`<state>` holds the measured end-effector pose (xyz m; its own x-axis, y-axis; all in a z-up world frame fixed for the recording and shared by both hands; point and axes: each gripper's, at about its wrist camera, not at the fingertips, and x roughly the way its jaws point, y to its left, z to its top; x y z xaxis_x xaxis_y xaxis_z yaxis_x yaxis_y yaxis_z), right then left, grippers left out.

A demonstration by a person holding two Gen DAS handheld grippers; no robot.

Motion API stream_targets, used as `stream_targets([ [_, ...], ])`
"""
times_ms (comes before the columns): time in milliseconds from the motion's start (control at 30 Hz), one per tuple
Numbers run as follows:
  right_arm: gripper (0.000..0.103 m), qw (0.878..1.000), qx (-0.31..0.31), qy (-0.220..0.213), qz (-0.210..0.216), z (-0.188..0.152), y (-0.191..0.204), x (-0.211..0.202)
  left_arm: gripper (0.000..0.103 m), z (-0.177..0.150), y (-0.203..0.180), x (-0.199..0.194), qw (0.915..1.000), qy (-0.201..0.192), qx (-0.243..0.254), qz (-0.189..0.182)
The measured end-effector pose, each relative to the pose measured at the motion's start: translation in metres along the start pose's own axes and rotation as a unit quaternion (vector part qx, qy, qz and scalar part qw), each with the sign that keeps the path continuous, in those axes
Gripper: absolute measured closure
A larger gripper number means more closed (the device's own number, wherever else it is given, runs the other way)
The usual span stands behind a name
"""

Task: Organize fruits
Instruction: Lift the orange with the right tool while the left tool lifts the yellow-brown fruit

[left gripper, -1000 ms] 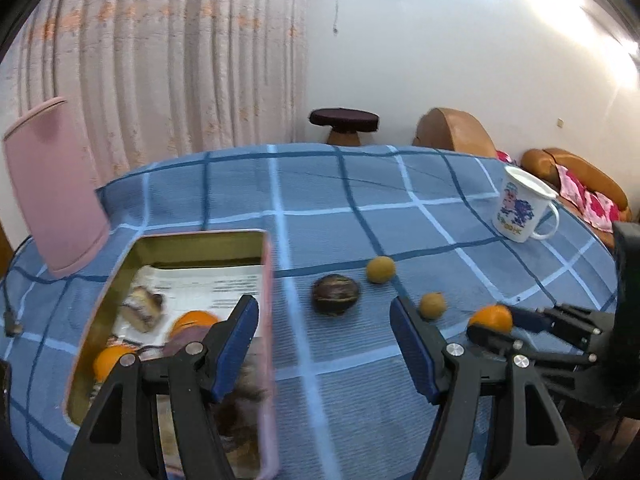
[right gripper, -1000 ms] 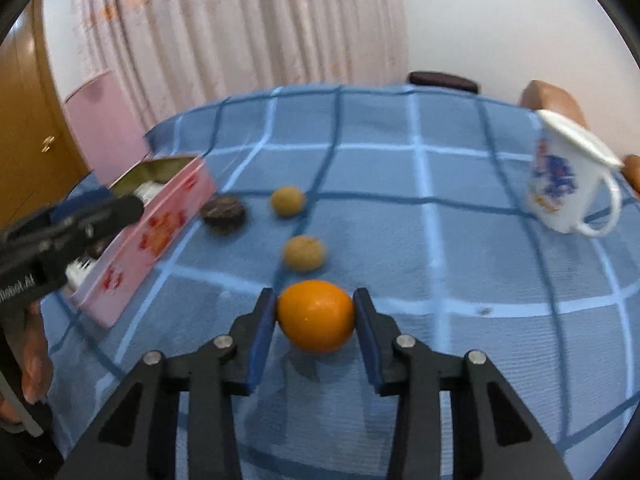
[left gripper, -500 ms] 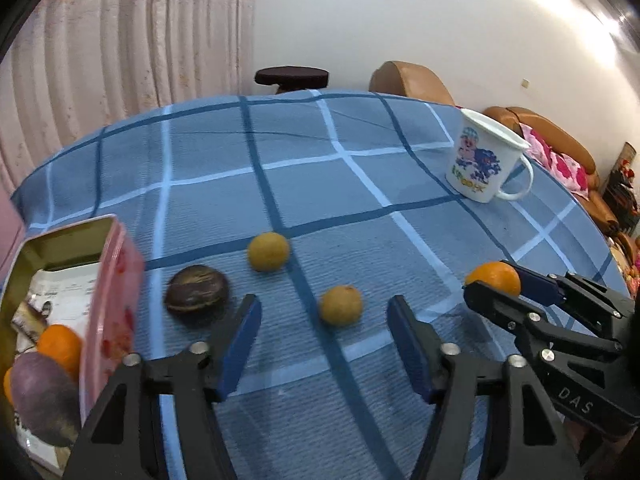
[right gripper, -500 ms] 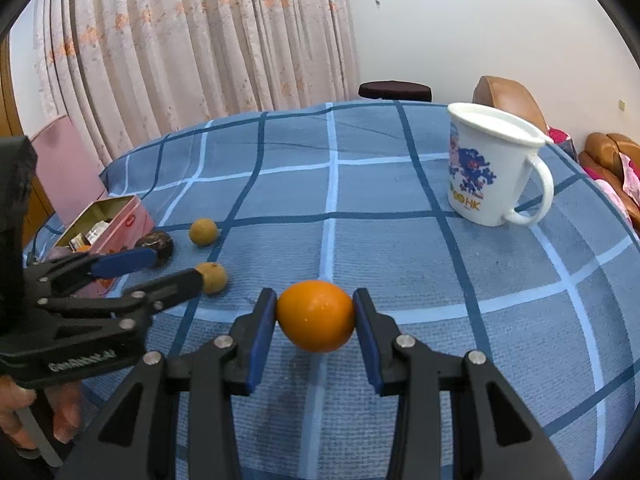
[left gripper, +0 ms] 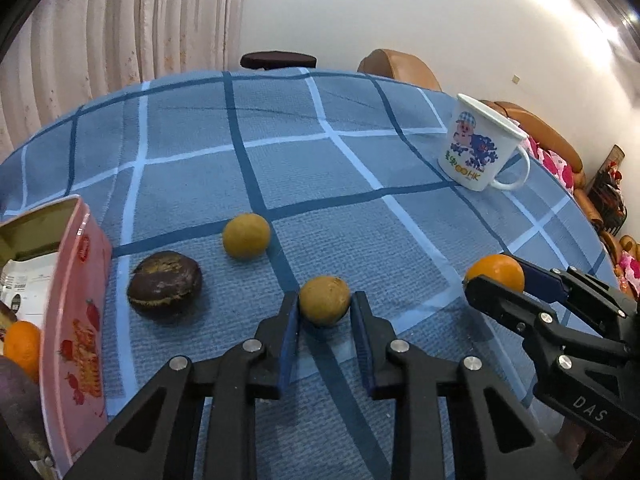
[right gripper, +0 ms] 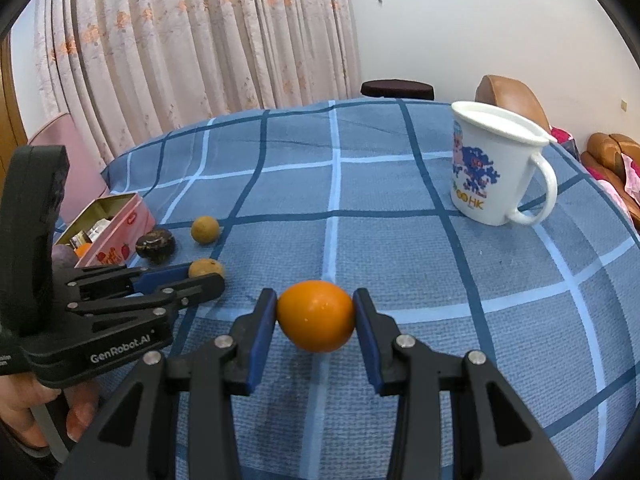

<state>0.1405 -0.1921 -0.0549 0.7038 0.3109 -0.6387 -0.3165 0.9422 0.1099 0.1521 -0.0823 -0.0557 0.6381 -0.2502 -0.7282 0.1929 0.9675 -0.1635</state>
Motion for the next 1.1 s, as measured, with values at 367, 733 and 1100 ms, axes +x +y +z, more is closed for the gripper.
stream_targets([
  [367, 0.061, 1.0, -0.019, -0.023, 0.007, -0.001, 0.016, -0.008, 0.075, -0.01, -0.004, -0.022, 0.9984, -0.041, 0.021, 0.035],
  [733, 0.061, 0.999, -0.034, -0.037, 0.02, -0.001, 0.036, -0.009, 0.075, -0.019, 0.002, -0.042, 0.994, -0.078, 0.023, 0.073],
  [1100, 0.061, 0.998, -0.043, -0.046, 0.03, 0.0, 0.052, -0.01, 0.075, -0.024, 0.009, -0.054, 0.9904, -0.099, 0.018, 0.095],
])
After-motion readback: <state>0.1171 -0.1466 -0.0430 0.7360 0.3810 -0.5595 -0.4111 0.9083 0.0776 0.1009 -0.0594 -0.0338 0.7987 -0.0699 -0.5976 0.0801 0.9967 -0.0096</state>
